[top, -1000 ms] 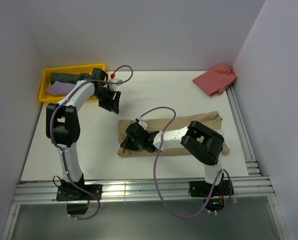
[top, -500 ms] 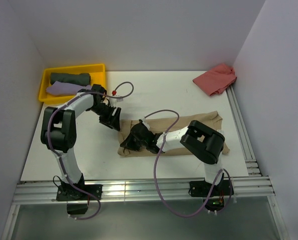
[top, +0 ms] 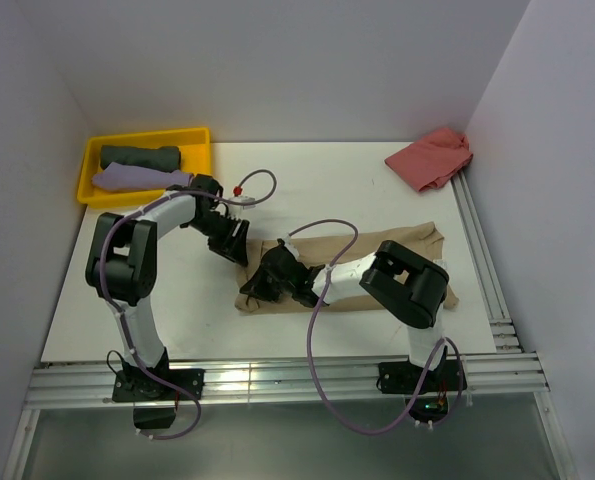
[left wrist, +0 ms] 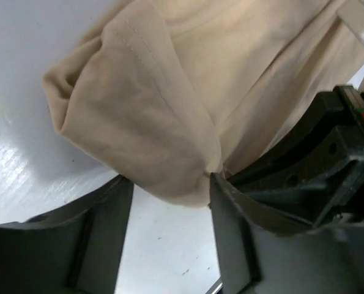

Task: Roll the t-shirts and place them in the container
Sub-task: Roll the tshirt

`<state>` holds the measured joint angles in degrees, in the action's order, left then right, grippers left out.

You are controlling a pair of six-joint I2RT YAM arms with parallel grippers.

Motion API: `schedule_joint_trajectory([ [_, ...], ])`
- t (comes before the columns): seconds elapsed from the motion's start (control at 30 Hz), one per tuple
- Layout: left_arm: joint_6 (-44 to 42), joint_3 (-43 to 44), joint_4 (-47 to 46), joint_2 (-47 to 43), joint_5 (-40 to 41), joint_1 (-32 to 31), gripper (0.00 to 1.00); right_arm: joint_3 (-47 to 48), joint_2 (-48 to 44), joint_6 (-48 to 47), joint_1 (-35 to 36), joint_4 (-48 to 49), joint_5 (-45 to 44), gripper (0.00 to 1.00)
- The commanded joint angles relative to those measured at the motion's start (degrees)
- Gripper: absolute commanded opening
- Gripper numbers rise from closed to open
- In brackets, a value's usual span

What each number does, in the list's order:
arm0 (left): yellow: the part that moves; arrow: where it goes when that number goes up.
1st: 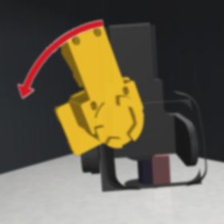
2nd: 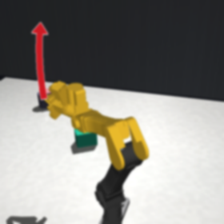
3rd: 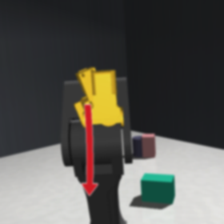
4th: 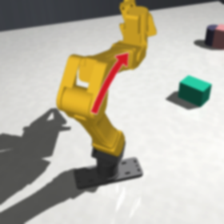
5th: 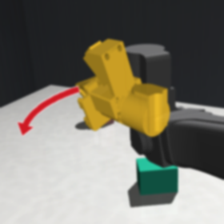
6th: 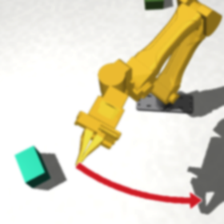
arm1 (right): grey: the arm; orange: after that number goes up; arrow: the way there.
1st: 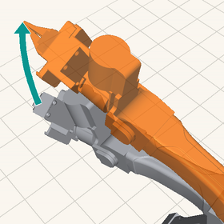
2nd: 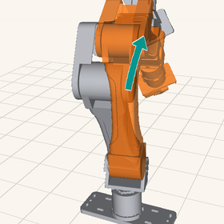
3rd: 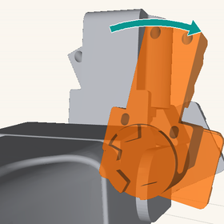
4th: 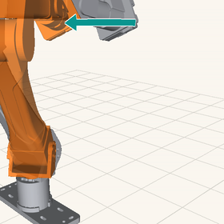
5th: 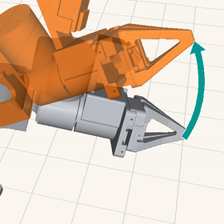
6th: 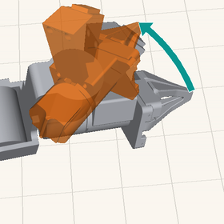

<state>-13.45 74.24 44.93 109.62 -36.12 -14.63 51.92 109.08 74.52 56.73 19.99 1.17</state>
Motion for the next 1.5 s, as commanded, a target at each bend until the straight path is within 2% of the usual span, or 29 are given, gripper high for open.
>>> schedule_joint_trajectory([
  [0.0,2.81,0.91,-3.35,0.68,0.96,-0.31,0.54,-0.51,-1.32,0.27,-0.30,1.02,0.24,0.06],
  [0.2,5.63,4.77,-3.45,2.70,3.60,-0.31,0.30,-0.86,-1.85,0.01,-0.22,0.67,0.06,0.05],
  [0.23,5.98,5.99,-3.27,3.31,3.86,-0.40,0.22,-0.86,-1.94,-0.08,-0.22,0.49,-0.03,0.05],
  [0.3,6.68,6.97,-2.92,3.49,4.30,-0.48,0.14,-0.86,-2.11,-0.52,-0.22,-0.12,-0.29,0.06],
  [0.33,7.12,7.32,-3.00,3.14,5.09,-0.66,0.07,-0.33,-2.11,-0.78,-0.13,-1.52,-0.64,0.05],
  [0.4,8.00,7.50,-3.09,2.53,6.58,-1.18,0.00,0.54,-2.20,-1.74,-0.13,-3.89,-2.39,0.07],
  [0.53,8.79,7.68,-2.48,1.47,9.48,-2.85,0.00,5.89,-2.55,-4.20,1.10,-14.78,-7.22,0.21],
  [0.57,8.88,7.59,-2.30,1.38,9.57,-2.94,0.00,7.13,-2.38,-5.08,1.36,-16.98,-8.54,0.30],
  [0.67,9.23,7.06,-2.30,1.29,10.54,-3.21,0.00,12.58,-1.68,-6.57,2.85,-25.68,-13.20,0.45],
  [0.7,9.32,6.97,-2.30,1.29,10.72,-3.21,0.00,13.98,-1.41,-6.67,3.21,-29.62,-15.73,0.47],
  [0.9,9.50,6.97,-1.77,0.42,11.25,-3.56,0.00,25.67,2.27,-7.55,5.93,-43.86,-22.34,0.50],
  [1.2,9.41,7.59,-1.25,0.68,11.07,-4.09,0.00,42.10,10.45,-8.16,7.34,-59.08,-30.52,0.52],
  [1.47,9.32,7.68,-1.07,0.77,11.33,-4.53,0.00,49.67,15.99,-9.57,7.96,-63.49,-34.21,0.53],
])
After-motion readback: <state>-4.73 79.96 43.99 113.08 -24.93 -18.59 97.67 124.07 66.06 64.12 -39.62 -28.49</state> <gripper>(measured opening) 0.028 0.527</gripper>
